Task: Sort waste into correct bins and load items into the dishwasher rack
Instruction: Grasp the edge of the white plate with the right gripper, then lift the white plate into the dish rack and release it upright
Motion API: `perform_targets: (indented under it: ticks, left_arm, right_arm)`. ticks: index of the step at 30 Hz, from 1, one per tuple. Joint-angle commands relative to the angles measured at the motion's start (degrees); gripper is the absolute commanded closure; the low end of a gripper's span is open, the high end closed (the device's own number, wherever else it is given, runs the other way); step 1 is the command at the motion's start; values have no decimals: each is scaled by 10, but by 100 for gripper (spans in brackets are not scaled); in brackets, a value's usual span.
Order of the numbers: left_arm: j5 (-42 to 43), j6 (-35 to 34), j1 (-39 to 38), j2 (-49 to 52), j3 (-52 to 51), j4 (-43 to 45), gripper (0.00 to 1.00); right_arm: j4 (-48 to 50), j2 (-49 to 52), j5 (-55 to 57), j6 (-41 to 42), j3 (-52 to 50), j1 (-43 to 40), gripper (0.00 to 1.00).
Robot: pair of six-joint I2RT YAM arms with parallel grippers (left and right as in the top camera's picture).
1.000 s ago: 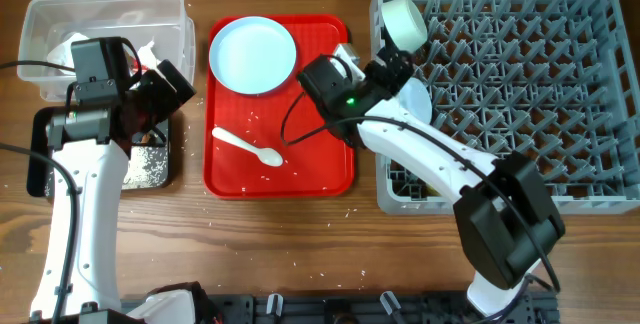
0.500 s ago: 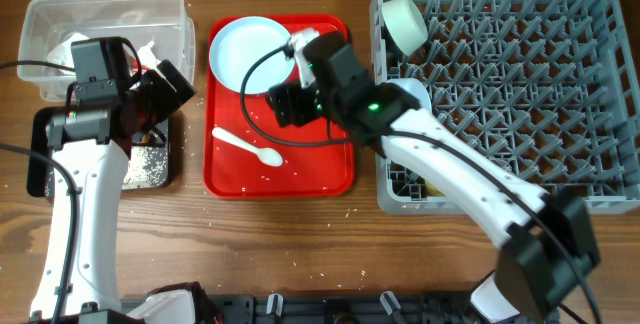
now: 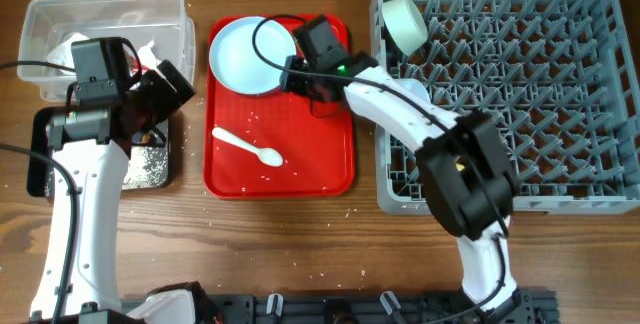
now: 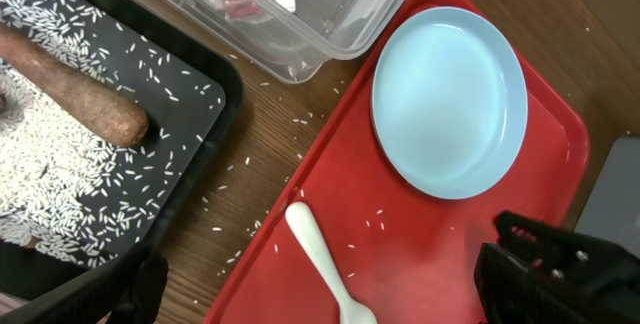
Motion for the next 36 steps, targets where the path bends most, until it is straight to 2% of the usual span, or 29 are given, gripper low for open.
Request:
perform_targets:
  ticks: [1, 7, 10, 12, 16, 19, 21, 26, 30, 33, 36]
  left_arm:
    - [-4, 7, -3, 3, -1, 0, 0]
    - [-4, 7, -3, 3, 0, 0, 0]
    - [-4, 7, -3, 3, 0, 0, 0]
    - [-4, 7, -3, 3, -1, 0, 0]
    - [-4, 7, -3, 3, -1, 0, 0]
    - [-4, 7, -3, 3, -1, 0, 0]
    - [-4, 7, -3, 3, 0, 0, 0]
    - [-4, 7, -3, 3, -1, 0, 0]
    - [-4, 7, -3, 3, -1, 0, 0]
    - [-4, 7, -3, 3, -1, 0, 0]
    - [-4, 7, -3, 3, 0, 0, 0]
  right_arm:
    - [39, 36, 26, 22, 15, 3, 48]
    - [69, 71, 47, 24, 15, 3, 50]
    - [72, 73, 83, 22, 15, 3, 61]
    - [70, 73, 97, 7, 15, 3, 63]
    - [19, 73, 137, -45, 15, 3, 65]
    - [-73, 73, 137, -64, 16, 1, 64]
    - [-130, 70, 96, -68, 28, -4, 65]
    - [-201, 66, 70, -70, 29, -6, 95]
    - [-207, 63, 70, -83, 29, -7, 96]
    - [-223, 5, 82, -127, 39, -17, 96]
    - [-243, -117, 105, -190, 45, -31, 96]
